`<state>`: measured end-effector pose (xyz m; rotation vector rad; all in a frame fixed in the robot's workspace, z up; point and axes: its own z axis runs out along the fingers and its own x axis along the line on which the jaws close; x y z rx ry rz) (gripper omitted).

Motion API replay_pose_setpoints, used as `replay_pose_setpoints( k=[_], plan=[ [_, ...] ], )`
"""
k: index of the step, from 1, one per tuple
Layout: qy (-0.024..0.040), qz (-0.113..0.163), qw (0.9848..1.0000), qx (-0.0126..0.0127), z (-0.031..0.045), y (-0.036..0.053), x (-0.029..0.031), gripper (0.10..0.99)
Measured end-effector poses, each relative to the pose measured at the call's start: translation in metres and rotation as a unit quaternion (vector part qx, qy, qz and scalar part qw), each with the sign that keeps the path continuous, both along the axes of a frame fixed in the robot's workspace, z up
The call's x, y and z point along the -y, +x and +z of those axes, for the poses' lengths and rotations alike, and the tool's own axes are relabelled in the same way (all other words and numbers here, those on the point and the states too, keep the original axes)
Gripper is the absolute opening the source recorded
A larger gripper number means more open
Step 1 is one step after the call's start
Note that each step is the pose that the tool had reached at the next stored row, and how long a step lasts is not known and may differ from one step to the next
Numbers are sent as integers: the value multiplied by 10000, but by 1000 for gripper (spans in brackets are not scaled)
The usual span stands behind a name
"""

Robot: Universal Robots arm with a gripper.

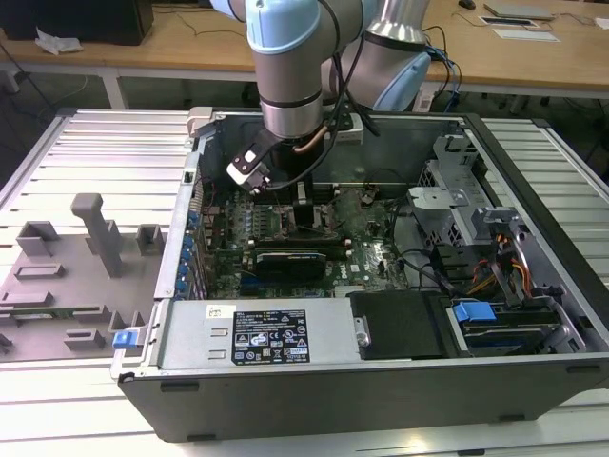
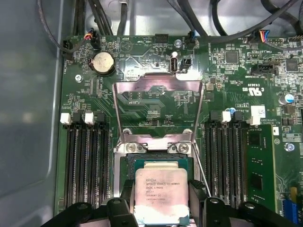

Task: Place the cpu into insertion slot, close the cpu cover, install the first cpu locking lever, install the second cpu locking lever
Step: 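Place the cpu into insertion slot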

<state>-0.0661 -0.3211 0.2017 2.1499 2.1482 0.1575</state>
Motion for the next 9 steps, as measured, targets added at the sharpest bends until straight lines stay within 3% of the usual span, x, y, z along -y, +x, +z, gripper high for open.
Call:
replay_pose_setpoints(
  k=[9],
  plan=[
    [1,0,10000,0,-31,0,-20,541]
  ],
)
